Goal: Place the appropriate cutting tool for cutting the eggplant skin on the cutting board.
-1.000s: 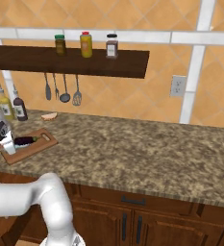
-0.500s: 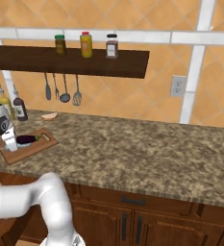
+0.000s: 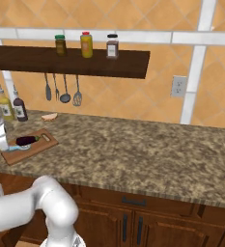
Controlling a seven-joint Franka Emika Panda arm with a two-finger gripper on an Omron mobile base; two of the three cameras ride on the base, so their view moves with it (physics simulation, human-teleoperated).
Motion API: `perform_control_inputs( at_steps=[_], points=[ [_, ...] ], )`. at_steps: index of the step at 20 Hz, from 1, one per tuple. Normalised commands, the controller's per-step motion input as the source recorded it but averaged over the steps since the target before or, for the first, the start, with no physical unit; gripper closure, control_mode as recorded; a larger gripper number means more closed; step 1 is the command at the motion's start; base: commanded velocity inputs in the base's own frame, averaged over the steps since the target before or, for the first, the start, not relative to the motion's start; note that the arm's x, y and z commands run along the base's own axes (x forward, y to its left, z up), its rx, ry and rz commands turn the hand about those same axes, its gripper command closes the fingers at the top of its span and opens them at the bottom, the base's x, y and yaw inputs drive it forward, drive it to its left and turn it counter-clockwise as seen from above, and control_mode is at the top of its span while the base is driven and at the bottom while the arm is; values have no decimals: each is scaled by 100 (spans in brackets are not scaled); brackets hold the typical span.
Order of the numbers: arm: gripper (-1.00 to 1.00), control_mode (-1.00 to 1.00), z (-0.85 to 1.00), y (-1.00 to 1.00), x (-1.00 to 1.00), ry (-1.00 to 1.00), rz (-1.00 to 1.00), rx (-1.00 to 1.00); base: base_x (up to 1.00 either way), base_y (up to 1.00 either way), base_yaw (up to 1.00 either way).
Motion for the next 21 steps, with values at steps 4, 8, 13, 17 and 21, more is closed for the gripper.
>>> perform_control_inputs(
  at_steps=[4,8,13,17,21],
  points=[
    [-100,-100,57,-86,-100,-24,26,4,0,0,0],
    [-100,-100,32,-100,-100,-23,39,3,0,0,0],
    [-100,-100,61,-95,-100,-9,33,1,0,0,0],
    [-100,-100,79,-91,-100,-2,27,0,0,0,0],
    [-100,-100,66,-75,-100,-7,20,0,0,0,0]
  ],
)
